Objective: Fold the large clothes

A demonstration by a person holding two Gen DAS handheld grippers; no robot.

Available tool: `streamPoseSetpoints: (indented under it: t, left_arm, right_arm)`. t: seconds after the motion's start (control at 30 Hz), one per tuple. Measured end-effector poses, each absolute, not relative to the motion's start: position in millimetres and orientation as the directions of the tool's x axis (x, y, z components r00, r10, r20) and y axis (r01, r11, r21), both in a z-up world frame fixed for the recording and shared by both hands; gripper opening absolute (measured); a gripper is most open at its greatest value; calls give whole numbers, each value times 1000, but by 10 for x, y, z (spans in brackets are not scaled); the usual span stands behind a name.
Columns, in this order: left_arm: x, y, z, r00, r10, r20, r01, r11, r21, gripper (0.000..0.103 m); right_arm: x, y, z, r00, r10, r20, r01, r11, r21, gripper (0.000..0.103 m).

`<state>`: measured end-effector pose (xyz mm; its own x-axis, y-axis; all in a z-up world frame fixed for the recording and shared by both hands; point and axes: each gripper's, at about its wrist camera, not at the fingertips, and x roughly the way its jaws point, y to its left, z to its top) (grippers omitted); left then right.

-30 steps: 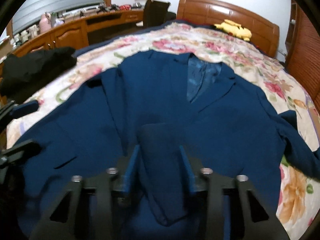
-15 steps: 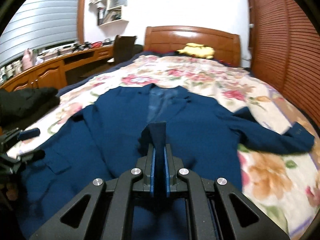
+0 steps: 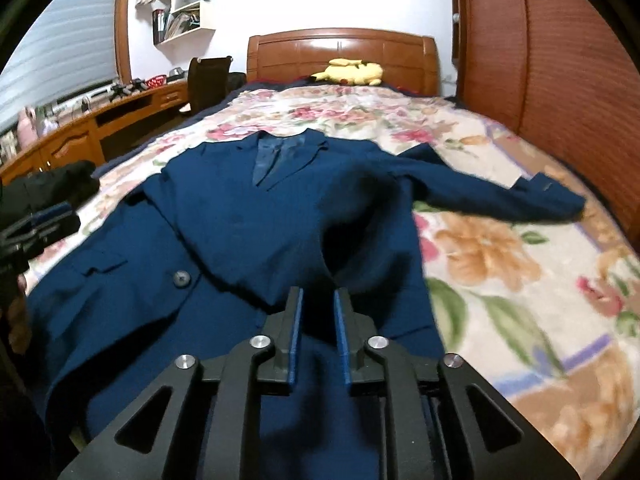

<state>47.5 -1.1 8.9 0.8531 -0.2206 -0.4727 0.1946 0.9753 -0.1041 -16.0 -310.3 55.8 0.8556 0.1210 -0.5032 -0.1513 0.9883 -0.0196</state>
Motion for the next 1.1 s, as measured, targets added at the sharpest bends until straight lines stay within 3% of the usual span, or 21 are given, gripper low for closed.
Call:
streamPoseSetpoints:
  t: [0.03, 0.07, 0.1, 0.5, 1.1]
  left_arm:
    - [467, -13, 95, 854, -222, -470, 196, 975, -105, 83]
    - [460, -15, 101, 854, -225, -469, 198, 974, -107, 83]
    - [454, -18, 108, 854, -228, -468, 200, 974, -109, 83]
    - [494, -178, 134, 843, -252, -475, 237, 967, -93, 83]
    - [803, -571, 119, 808, -327, -489, 310, 943, -119, 83]
  right_arm:
    - [-194, -3108, 581, 857, 120, -500, -152, 988, -24, 41]
    - [-217, -3107, 603, 859, 119, -498, -154, 988, -29, 56]
    - [-269, -3109, 616, 861, 116, -495, -154, 987, -38, 62]
    - [-222, -3575, 698, 859, 20, -512, -83, 991, -101, 63]
    - [1000, -4474, 699, 827, -111, -551, 77, 993, -86, 63]
